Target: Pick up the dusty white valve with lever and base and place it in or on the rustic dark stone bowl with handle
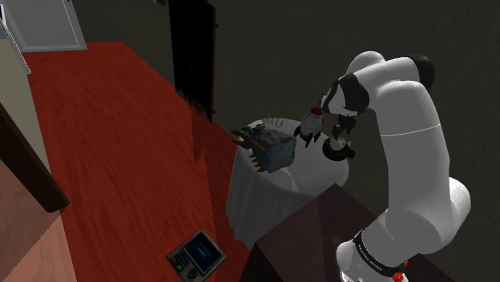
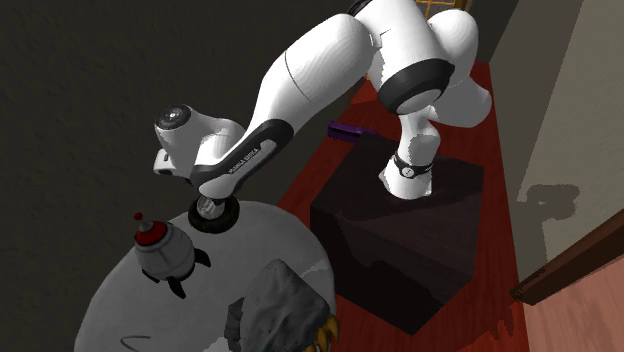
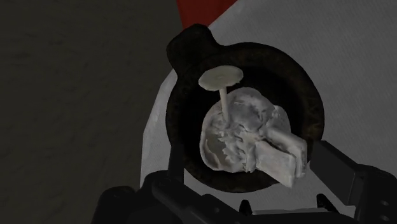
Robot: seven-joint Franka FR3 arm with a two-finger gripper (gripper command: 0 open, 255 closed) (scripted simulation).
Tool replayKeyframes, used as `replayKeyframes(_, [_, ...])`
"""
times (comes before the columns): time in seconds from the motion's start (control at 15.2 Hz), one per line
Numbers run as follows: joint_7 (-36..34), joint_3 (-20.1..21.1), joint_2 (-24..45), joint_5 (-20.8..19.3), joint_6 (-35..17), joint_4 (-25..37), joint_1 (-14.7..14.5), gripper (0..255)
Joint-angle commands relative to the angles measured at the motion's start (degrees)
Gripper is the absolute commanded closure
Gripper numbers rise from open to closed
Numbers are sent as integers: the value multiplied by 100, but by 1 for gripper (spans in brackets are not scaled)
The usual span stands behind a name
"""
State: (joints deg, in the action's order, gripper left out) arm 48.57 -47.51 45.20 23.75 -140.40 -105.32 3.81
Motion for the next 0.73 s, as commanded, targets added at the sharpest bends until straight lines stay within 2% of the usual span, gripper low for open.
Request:
replayKeyframes(0.0, [-78,-179,-203,-131,180,-48,-190,0])
replayKeyframes(0.13, [-172,-379,-422,-285,390,-80,-405,0])
replayKeyframes(0.66, [-173,-379,-422,-286,389,-80,-405,0])
